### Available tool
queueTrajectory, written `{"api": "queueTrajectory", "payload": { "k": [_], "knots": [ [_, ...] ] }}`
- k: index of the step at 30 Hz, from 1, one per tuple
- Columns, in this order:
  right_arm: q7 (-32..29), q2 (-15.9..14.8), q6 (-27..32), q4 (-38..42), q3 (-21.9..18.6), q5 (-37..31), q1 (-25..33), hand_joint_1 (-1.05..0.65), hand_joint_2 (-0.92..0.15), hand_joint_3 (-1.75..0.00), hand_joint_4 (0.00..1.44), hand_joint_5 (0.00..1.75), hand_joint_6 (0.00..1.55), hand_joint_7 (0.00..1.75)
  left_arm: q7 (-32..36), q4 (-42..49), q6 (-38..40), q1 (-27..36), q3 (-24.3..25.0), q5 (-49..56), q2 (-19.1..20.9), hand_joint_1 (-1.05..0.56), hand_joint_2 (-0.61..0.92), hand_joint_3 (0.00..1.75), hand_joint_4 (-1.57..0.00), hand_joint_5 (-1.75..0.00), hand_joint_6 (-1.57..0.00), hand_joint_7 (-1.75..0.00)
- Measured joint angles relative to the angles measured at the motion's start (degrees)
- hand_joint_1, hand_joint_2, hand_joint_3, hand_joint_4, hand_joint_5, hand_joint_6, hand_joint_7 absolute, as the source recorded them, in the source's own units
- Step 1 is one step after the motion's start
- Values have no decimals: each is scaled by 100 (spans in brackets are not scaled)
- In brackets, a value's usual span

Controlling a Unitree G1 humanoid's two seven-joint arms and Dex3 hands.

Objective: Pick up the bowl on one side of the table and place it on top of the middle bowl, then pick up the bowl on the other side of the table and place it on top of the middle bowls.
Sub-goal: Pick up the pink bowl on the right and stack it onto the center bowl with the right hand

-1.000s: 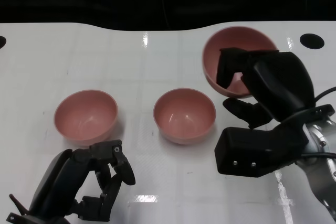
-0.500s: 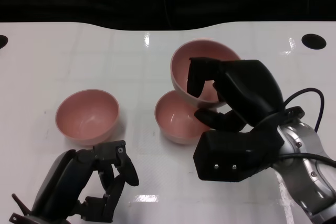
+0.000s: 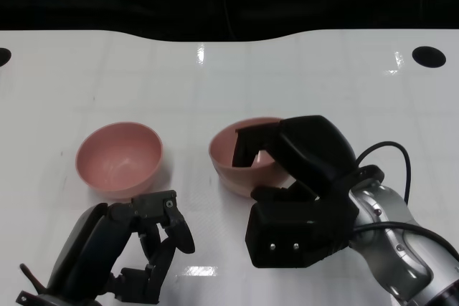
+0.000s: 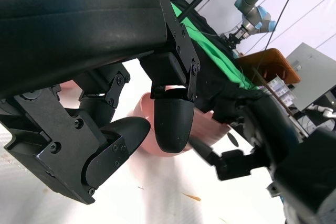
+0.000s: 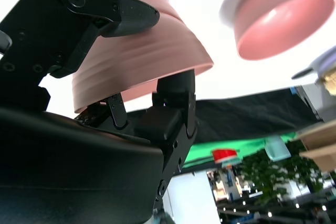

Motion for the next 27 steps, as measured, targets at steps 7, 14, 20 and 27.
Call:
{"api": "queueTrajectory", "payload": {
  "k": [7,14,20,27],
  "knots": [
    [-456,92,-236,835,184,-74,-175,-19,-37,-110,95,175,76,152,2,-16,29,6,-8,2,1,-12,29,144,-89,-167,-86,-136],
    [-848,170,-399,1455,235,-114,-337,-30,-77,-37,66,117,79,36,2,-21,29,7,-21,2,1,-13,29,145,-88,-168,-85,-136],
    [-848,147,-448,1512,297,-157,-344,-41,-92,-15,36,74,58,4,3,-20,29,7,-22,33,1,-13,29,145,-88,-167,-85,-136],
    [-635,54,-619,1350,351,-154,-333,-61,-92,-22,4,59,32,0,3,-18,28,6,-23,49,1,-14,29,145,-87,-167,-85,-136]
  ]
}}
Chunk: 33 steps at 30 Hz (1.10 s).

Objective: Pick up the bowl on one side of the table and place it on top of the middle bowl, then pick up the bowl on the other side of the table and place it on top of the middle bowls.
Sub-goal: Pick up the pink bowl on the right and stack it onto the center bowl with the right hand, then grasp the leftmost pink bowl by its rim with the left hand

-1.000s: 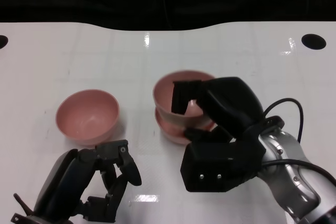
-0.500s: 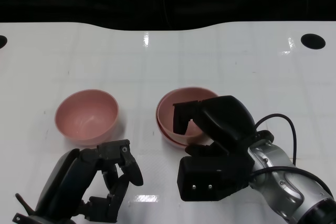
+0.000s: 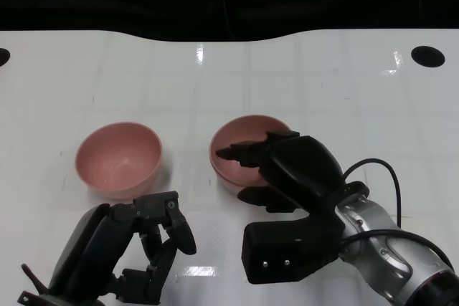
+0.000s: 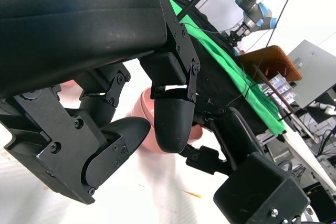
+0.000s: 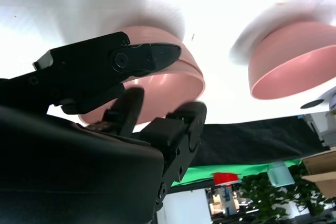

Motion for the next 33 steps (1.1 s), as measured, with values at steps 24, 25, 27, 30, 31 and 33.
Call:
{"api": "queueTrajectory", "payload": {
  "k": [24,25,27,30,31,33],
  "knots": [
    [1143,-795,280,-3022,-598,273,1472,-70,-92,-28,0,51,21,2,5,93,-48,-36,35,5,35,-13,29,144,-89,-165,-85,-136],
    [1150,-814,279,-3107,-641,307,1551,-70,-92,-27,0,53,22,3,5,104,-63,-37,37,3,37,-13,30,144,-89,-165,-85,-136],
    [1167,-834,261,-3245,-702,371,1680,-68,-92,-25,0,58,23,3,5,121,-73,-36,44,2,38,-12,30,144,-89,-165,-85,-136],
    [1185,-929,192,-3575,-876,480,1966,-62,-92,-17,1,73,29,6,39,140,-136,-43,51,7,40,-11,30,144,-90,-162,-86,-136],
    [1185,-970,134,-3682,-937,524,2069,-61,-92,-15,1,75,30,7,60,162,-168,-41,66,7,42,-11,30,144,-90,-162,-86,-136],
    [1185,-1015,73,-3777,-1032,576,2196,-58,-92,-13,2,79,32,8,92,209,-199,-40,80,7,46,-11,30,144,-90,-160,-86,-136]
  ]
}}
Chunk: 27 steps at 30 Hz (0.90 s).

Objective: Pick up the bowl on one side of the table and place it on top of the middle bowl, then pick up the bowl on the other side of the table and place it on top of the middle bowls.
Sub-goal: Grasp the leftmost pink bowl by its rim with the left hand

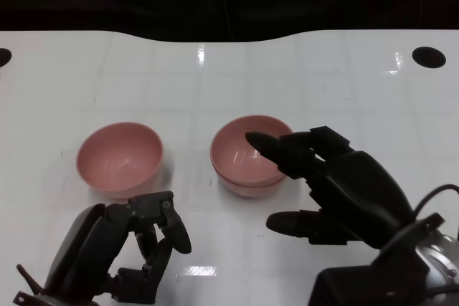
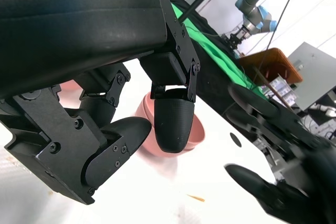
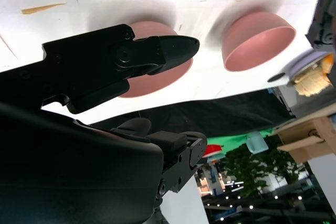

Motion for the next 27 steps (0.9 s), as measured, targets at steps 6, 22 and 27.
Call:
{"api": "queueTrajectory", "payload": {
  "k": [6,22,27],
  "knots": [
    [-33,-40,-394,-173,-384,491,523,-42,-92,-5,17,92,48,16,9,9,0,-1,17,-69,3,-11,30,142,-90,-155,-86,-134],
    [-325,-102,-1691,-61,-1184,1405,1224,-5,-53,-95,76,128,90,58,15,-5,15,16,120,-9,28,-11,36,133,-89,-149,-84,-117],
    [-334,-2,-1730,108,-1279,1632,1290,-1,-32,-145,88,165,95,99,11,-200,130,42,275,-116,35,-10,48,112,-80,-136,-81,-99]
  ]
}}
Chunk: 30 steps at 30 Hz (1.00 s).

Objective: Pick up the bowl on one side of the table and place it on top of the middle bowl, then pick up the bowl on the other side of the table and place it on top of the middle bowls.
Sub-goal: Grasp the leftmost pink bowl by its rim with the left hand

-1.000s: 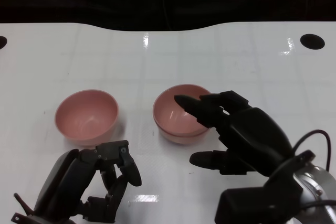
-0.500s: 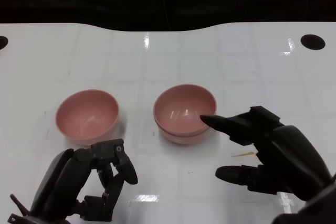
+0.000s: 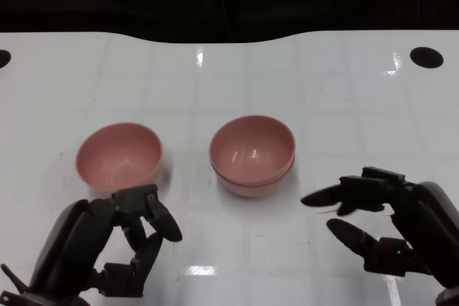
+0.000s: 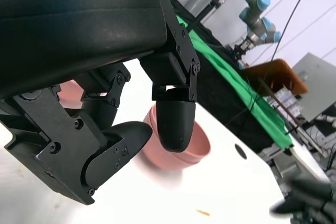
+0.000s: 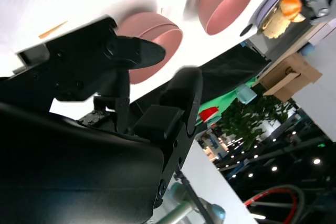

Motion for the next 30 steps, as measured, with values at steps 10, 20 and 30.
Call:
{"api": "queueTrajectory", "payload": {
  "k": [10,20,30],
  "knots": [
    [157,-6,-5,22,-63,6,-35,-2,-14,-171,98,175,88,146,-430,-1207,1369,217,48,11,233,-18,78,37,-63,-101,-73,-35],
    [232,-5,40,32,-65,9,-85,-4,-13,-169,96,175,85,152,-722,-2702,3238,208,-189,2531,473,-55,92,4,-36,-55,-46,-1],
    [281,-3,120,40,-61,-49,-102,-6,-14,-166,95,175,83,154,-1014,-2665,3857,-277,-591,4226,510,-60,92,2,-30,-52,-38,0]
  ]
}}
